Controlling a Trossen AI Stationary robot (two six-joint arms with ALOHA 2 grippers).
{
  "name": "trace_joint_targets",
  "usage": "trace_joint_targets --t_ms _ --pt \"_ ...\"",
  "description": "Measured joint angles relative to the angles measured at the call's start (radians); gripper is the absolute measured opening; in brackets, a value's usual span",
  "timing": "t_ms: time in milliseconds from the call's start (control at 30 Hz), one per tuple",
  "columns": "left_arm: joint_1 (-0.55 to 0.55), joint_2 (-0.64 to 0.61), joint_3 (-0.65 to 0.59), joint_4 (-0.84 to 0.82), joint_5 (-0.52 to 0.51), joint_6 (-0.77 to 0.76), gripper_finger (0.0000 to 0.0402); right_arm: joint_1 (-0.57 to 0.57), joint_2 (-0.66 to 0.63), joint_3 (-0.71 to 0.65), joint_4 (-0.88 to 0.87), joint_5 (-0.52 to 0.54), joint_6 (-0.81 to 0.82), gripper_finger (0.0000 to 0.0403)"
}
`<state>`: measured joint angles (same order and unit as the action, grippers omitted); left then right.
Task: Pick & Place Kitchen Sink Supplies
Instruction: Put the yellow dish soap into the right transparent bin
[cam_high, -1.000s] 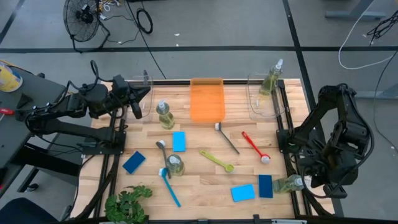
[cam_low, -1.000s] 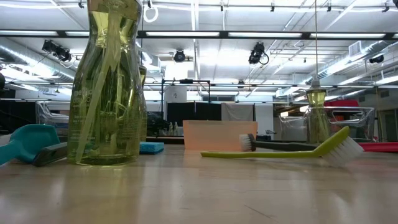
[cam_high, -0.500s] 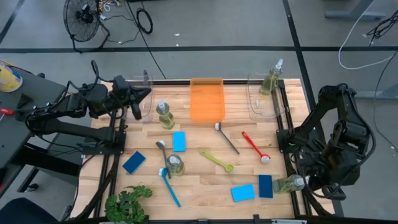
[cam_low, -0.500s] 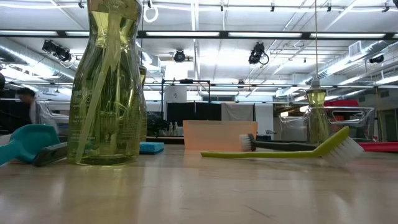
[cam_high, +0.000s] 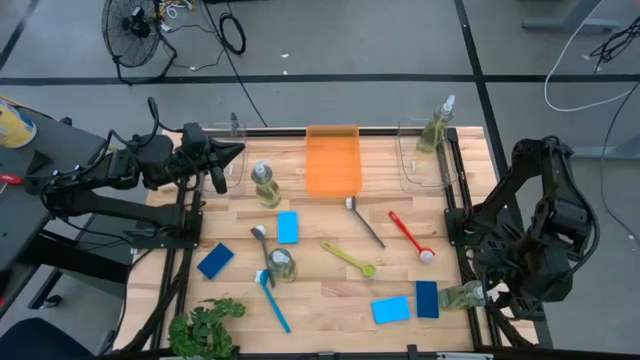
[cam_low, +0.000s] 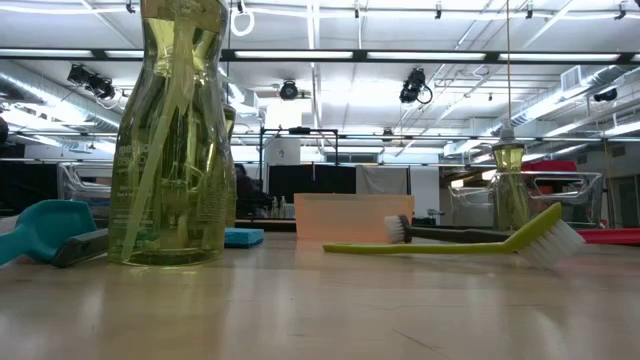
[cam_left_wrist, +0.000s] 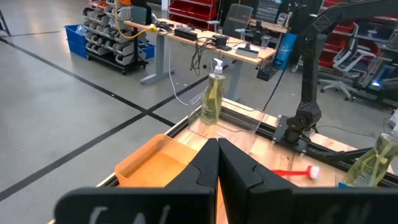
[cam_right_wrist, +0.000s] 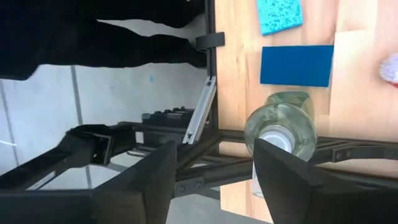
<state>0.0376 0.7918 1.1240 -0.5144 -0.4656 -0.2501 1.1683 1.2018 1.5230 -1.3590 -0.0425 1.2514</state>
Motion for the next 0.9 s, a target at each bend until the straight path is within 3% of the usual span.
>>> trace_joint_targets --t_ms 367,900 --pt "0.000 0.000 0.000 0.000 0.000 0.000 0.0012 0.000 0.068 0.000 -0.070 -0.071 -0.007 0.0205" --pt "0.000 0.000 0.000 0.000 0.000 -0.001 0.0012 -0.003 0.068 0.000 -0.152 -0.031 -0.003 0.0187"
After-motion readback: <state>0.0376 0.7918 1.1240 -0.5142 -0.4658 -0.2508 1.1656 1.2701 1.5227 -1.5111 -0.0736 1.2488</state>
